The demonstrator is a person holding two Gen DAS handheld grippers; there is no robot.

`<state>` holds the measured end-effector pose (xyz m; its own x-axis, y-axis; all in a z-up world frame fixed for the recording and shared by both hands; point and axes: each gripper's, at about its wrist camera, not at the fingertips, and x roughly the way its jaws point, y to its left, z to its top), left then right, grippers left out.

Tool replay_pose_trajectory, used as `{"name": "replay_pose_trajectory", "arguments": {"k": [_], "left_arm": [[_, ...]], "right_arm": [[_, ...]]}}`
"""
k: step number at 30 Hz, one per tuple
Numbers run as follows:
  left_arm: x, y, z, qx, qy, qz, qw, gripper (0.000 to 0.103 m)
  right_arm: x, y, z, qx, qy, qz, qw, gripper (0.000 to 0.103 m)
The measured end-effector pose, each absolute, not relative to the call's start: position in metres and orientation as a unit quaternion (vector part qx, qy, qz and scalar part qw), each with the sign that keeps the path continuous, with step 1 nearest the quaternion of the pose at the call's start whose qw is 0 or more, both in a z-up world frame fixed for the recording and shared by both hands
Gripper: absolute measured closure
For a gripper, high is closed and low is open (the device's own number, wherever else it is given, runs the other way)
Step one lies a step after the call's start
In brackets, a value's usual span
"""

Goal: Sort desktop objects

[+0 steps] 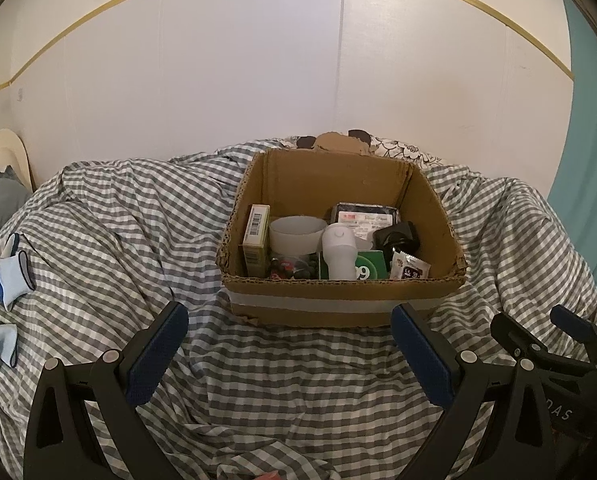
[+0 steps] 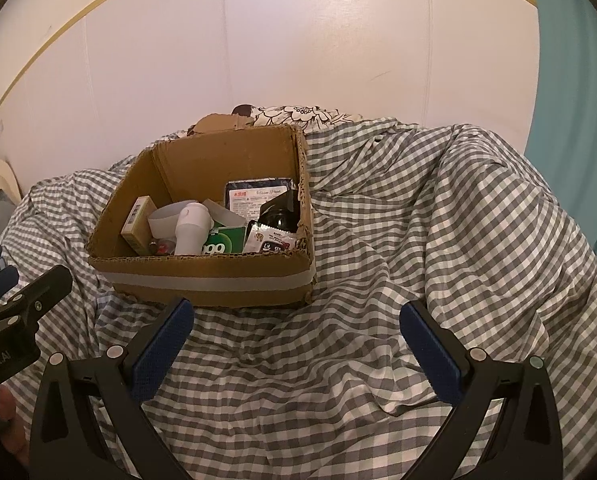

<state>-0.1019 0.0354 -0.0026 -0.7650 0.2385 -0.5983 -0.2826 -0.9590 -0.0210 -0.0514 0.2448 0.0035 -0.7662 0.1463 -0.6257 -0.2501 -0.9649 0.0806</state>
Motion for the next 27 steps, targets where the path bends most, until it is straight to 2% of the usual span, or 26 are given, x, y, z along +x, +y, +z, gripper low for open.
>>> {"name": "replay_pose_trajectory", "arguments": {"k": [27], "left_arm": [[-0.1002, 0.0363, -0.0041, -0.315, 0.037, 0.937, 0.146, 0.000]], "right_arm": [[-0.0500, 0.2429, -0.0009, -0.329, 0.077, 0.935, 0.104, 0.000]]}}
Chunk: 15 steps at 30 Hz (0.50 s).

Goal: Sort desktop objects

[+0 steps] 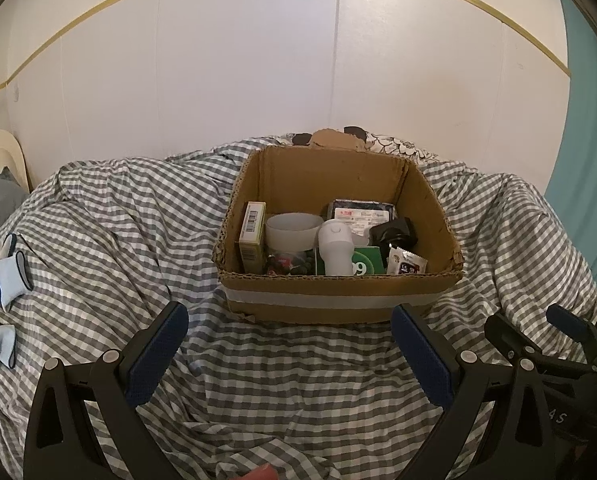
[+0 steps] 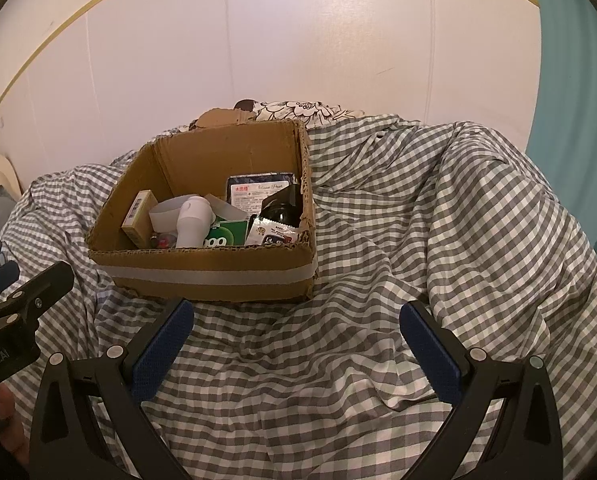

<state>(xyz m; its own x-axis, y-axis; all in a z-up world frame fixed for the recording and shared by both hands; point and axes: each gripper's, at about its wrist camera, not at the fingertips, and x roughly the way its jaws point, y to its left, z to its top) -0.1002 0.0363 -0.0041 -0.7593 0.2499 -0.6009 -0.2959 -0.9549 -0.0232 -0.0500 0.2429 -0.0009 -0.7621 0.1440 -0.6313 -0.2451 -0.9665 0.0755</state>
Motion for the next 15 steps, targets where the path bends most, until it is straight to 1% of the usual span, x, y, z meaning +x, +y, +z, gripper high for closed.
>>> {"name": "replay_pose_trajectory", "arguments": {"k": [15], "left_arm": [[-0.1015, 0.0354, -0.0056, -0.323, 0.030, 0.932, 0.161, 0.000]], "right_arm": [[-0.0511, 0.2436, -0.0022, -0.333, 0.073, 0.935, 0.103, 0.000]]}}
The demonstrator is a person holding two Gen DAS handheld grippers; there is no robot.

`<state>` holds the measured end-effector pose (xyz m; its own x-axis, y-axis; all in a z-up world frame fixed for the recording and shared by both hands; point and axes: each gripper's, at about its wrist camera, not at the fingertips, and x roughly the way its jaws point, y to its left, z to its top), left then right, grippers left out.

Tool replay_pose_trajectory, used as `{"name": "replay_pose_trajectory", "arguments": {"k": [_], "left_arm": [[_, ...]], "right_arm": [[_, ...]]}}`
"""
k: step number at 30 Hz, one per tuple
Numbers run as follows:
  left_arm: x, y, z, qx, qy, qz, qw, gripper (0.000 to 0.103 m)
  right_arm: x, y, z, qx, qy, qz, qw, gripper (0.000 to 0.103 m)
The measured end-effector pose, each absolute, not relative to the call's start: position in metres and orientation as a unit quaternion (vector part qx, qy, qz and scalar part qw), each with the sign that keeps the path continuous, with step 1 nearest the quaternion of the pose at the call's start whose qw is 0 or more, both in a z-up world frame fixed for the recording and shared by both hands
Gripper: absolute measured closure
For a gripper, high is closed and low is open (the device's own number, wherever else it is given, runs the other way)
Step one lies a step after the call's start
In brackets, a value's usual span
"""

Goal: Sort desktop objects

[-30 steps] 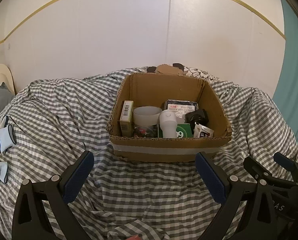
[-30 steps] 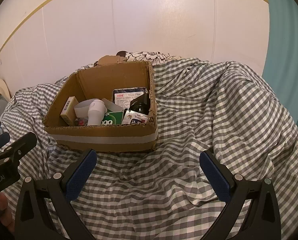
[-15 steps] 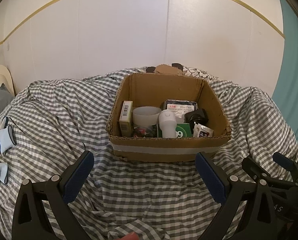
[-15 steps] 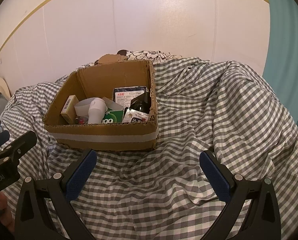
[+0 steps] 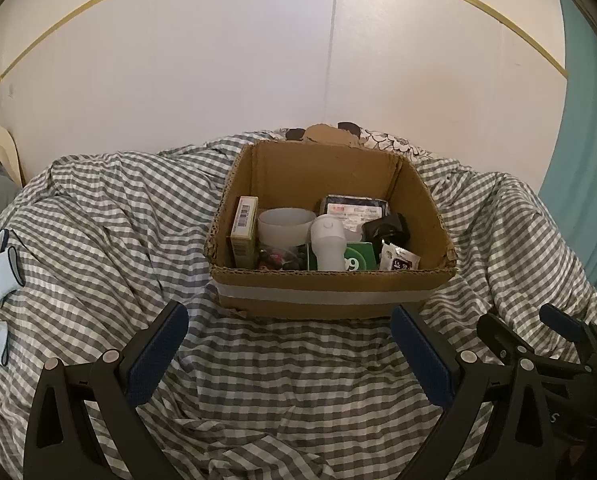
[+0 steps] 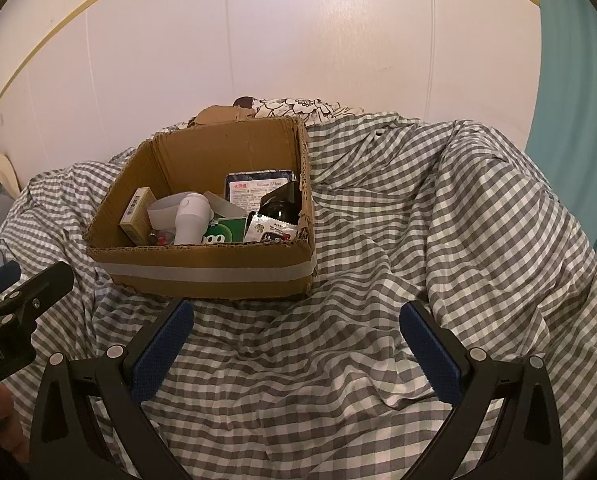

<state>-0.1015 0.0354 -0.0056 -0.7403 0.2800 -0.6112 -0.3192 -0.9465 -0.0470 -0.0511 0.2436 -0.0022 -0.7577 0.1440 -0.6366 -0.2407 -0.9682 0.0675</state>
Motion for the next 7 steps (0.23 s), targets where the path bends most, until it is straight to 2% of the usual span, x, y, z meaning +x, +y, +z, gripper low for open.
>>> {"name": "replay_pose_trajectory", "arguments": {"k": [4, 7], "left_arm": [[-0.1001, 0.0343, -0.0043, -0.326, 0.012, 0.926, 0.189, 0.000], [-0.0933, 0.0434, 0.0004, -0.301, 0.056, 0.935, 0.178, 0.000]], "right_arm": [[-0.0516, 0.2434, -0.0030, -0.337, 0.075, 0.933, 0.101, 0.000], [-0.0519, 0.2418, -0.0037, -0.339, 0.073, 0.933, 0.100, 0.000]]}}
